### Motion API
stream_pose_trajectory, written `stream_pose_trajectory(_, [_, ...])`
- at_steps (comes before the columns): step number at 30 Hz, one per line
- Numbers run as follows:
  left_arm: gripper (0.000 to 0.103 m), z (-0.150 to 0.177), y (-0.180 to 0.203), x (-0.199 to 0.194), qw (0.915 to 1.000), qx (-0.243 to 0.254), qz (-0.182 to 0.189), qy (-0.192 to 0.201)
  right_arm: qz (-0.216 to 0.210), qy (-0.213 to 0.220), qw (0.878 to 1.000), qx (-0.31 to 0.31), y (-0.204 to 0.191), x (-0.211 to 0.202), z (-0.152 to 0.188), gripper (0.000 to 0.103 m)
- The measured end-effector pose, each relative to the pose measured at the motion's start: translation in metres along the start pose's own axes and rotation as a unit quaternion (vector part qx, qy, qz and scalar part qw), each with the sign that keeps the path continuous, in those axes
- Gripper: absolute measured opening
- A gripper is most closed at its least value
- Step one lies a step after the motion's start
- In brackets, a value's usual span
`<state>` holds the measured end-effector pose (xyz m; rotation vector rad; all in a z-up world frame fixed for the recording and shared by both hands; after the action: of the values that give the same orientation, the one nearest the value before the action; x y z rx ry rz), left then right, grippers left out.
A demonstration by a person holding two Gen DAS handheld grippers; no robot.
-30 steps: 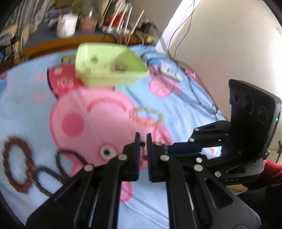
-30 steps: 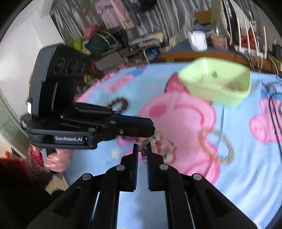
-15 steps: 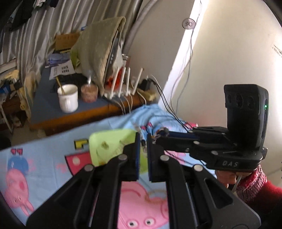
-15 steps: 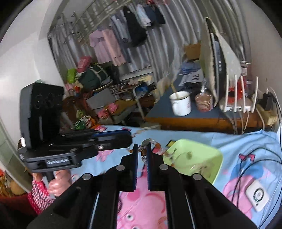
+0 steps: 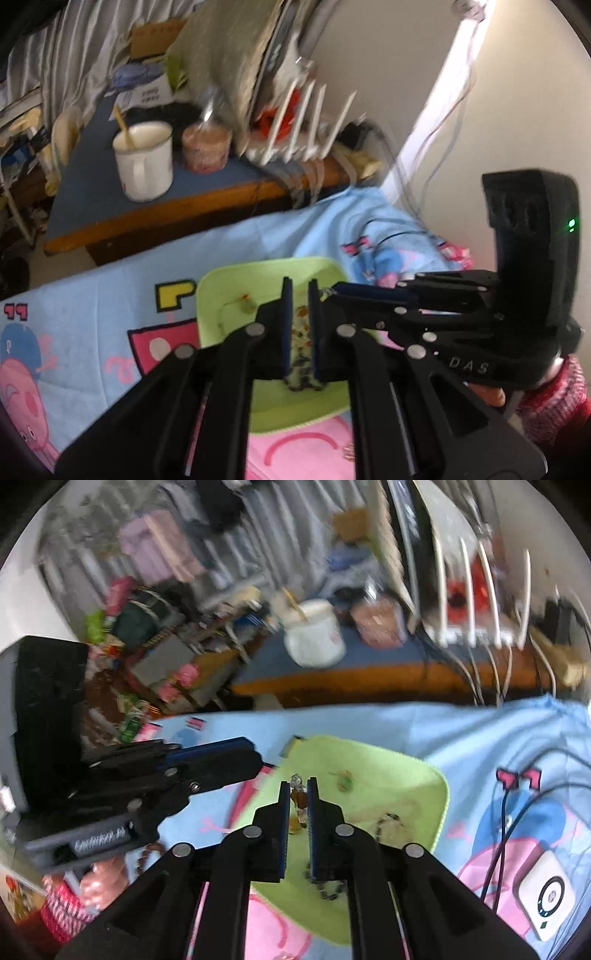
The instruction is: Organize jewelry
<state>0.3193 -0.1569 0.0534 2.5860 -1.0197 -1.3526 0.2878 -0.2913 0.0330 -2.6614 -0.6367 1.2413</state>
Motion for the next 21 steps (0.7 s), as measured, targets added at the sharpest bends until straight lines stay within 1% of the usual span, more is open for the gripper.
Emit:
stream_pose_trajectory(2, [0.014,0.003,-0.007,0.016,0.9998,-0.008,-0.012,-0.015,0.017,-0.02,1.0,0.005,0.007,0.017,0.001,0.001])
stream_pose_trajectory(3, [0.015,0.006,-0.011,0.02,0.9996,-0.013,-0.015,-0.019,0.022,-0.023,0.999,0.01,0.01,0.021,0.001,0.005])
stream_pose_trajectory(5, [0.015,0.011,-0.019,0.024,0.9993,-0.024,-0.013,-0.025,0.014,-0.028,0.999,0.026,0.014,0.024,0.004,0.005])
stream_pose_trajectory(7, [0.015,0.017,-0.023,0.019,0.9993,-0.027,-0.015,-0.021,0.008,-0.02,0.999,0.034,0.014,0.019,0.007,0.005])
stream_pose_trajectory(11, [0.015,0.031,-0.028,0.004,0.9992,-0.036,-0.011,-0.014,0.006,-0.004,1.0,0.024,0.001,0.003,0.019,0.005])
stream_pose_trajectory(15, [0.015,0.061,-0.03,-0.021,0.9993,-0.035,-0.008,-0.003,-0.009,0.004,1.0,0.001,-0.022,-0.013,0.047,0.005])
stream_pose_trajectory(18, [0.015,0.086,-0.035,-0.038,0.9992,-0.037,-0.01,-0.002,-0.032,-0.004,0.999,-0.004,-0.037,-0.017,0.072,0.005])
stream_pose_trajectory(21, [0.015,0.114,-0.05,-0.059,0.9985,-0.052,-0.016,0.001,-0.044,-0.013,0.999,-0.016,-0.052,-0.018,0.1,0.005])
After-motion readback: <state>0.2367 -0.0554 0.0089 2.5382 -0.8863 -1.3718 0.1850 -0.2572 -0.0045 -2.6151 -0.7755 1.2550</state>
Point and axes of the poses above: each gripper's, at about its wrist camera, not at the fingertips, and x roughly the way its jaws point, y to its right, z to its underside, the point moved 1 cm from there along x, roughly the way its jaws point, and after that the axes turned 7 degrees about -x, right-handed, at the moved point
